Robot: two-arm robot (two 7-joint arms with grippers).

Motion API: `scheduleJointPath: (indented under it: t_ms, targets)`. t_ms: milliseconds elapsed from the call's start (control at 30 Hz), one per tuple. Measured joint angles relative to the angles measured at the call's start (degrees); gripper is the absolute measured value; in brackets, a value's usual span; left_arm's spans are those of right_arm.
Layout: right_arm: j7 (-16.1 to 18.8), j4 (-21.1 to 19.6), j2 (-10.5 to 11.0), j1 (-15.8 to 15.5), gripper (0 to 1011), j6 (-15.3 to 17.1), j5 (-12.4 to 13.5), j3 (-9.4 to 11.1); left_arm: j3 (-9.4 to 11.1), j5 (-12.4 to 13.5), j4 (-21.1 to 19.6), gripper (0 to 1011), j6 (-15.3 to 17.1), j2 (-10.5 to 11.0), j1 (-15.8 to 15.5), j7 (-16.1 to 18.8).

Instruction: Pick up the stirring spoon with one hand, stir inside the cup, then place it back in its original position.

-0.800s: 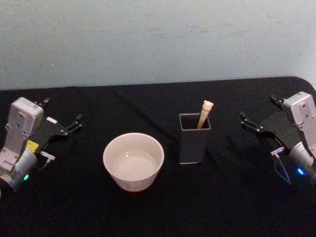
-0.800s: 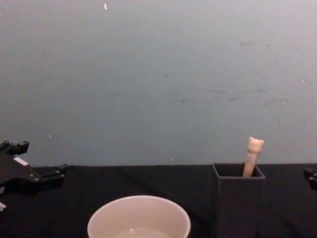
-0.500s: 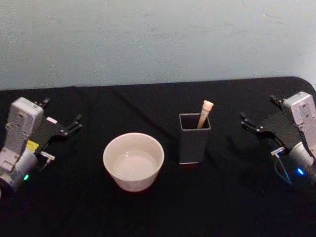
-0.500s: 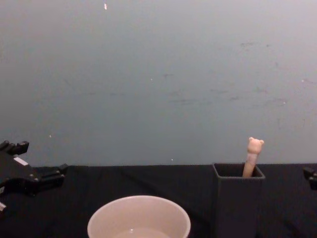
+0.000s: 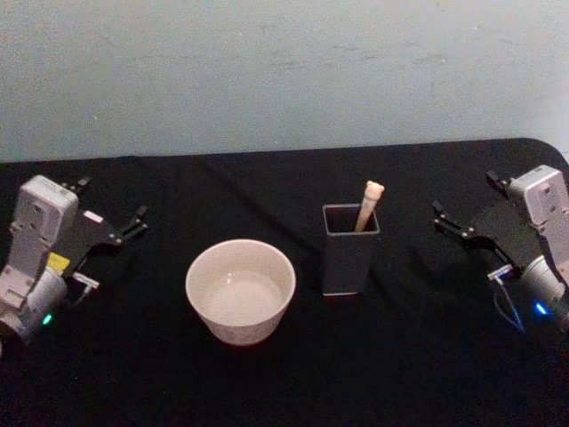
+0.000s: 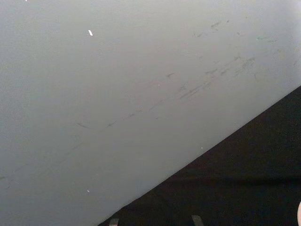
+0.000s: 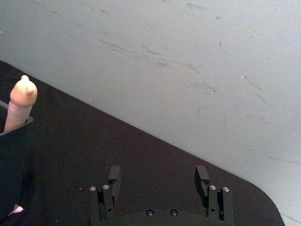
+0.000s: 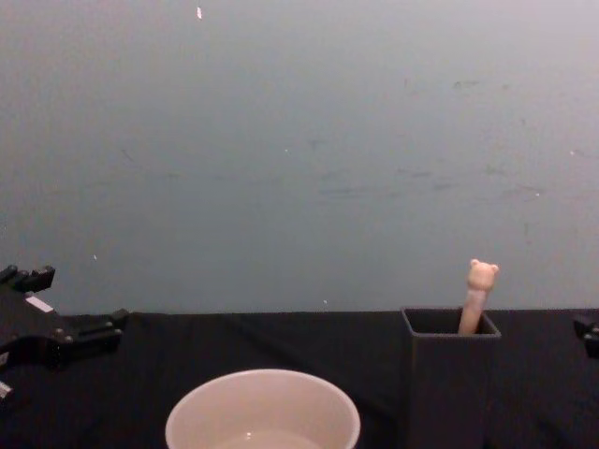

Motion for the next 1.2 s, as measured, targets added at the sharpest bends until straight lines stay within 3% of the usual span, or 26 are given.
scheduleJointPath:
  t_ms: [1200]
  targets:
    - [0.0,0.0,0.0,0.0,1002,0.0,0.0,0.0,0.0,0.0,0.0,1001,0.0,0.0,0.0,0.0]
